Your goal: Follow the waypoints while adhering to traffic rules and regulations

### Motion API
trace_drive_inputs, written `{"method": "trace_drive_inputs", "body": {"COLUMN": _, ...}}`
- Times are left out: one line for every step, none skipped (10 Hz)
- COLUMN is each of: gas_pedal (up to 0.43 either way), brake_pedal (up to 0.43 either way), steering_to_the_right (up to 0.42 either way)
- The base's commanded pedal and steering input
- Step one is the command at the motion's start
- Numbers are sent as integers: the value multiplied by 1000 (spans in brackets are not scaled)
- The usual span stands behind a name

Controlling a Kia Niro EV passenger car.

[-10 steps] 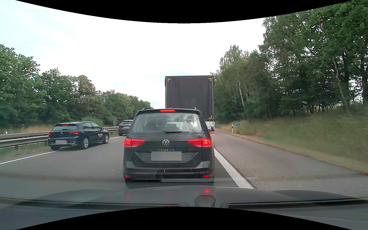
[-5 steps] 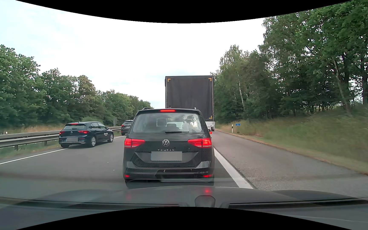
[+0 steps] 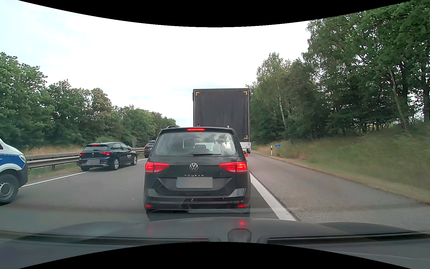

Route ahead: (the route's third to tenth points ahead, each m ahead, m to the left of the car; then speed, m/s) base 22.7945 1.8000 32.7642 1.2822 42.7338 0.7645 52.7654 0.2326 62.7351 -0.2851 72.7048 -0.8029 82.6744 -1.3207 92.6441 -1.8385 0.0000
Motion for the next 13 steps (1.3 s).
{"method": "trace_drive_inputs", "body": {"gas_pedal": 0, "brake_pedal": 244, "steering_to_the_right": 0}}
{"method": "trace_drive_inputs", "body": {"gas_pedal": 0, "brake_pedal": 244, "steering_to_the_right": 0}}
{"method": "trace_drive_inputs", "body": {"gas_pedal": 0, "brake_pedal": 244, "steering_to_the_right": 0}}
{"method": "trace_drive_inputs", "body": {"gas_pedal": 0, "brake_pedal": 244, "steering_to_the_right": 0}}
{"method": "trace_drive_inputs", "body": {"gas_pedal": 0, "brake_pedal": 244, "steering_to_the_right": 0}}
{"method": "trace_drive_inputs", "body": {"gas_pedal": 0, "brake_pedal": 244, "steering_to_the_right": 0}}
{"method": "trace_drive_inputs", "body": {"gas_pedal": 0, "brake_pedal": 244, "steering_to_the_right": 0}}
{"method": "trace_drive_inputs", "body": {"gas_pedal": 0, "brake_pedal": 244, "steering_to_the_right": 0}}
{"method": "trace_drive_inputs", "body": {"gas_pedal": 0, "brake_pedal": 244, "steering_to_the_right": 0}}
{"method": "trace_drive_inputs", "body": {"gas_pedal": 0, "brake_pedal": 244, "steering_to_the_right": 0}}
{"method": "trace_drive_inputs", "body": {"gas_pedal": 0, "brake_pedal": 244, "steering_to_the_right": 0}}
{"method": "trace_drive_inputs", "body": {"gas_pedal": 0, "brake_pedal": 244, "steering_to_the_right": 0}}
{"method": "trace_drive_inputs", "body": {"gas_pedal": 0, "brake_pedal": 244, "steering_to_the_right": 0}}
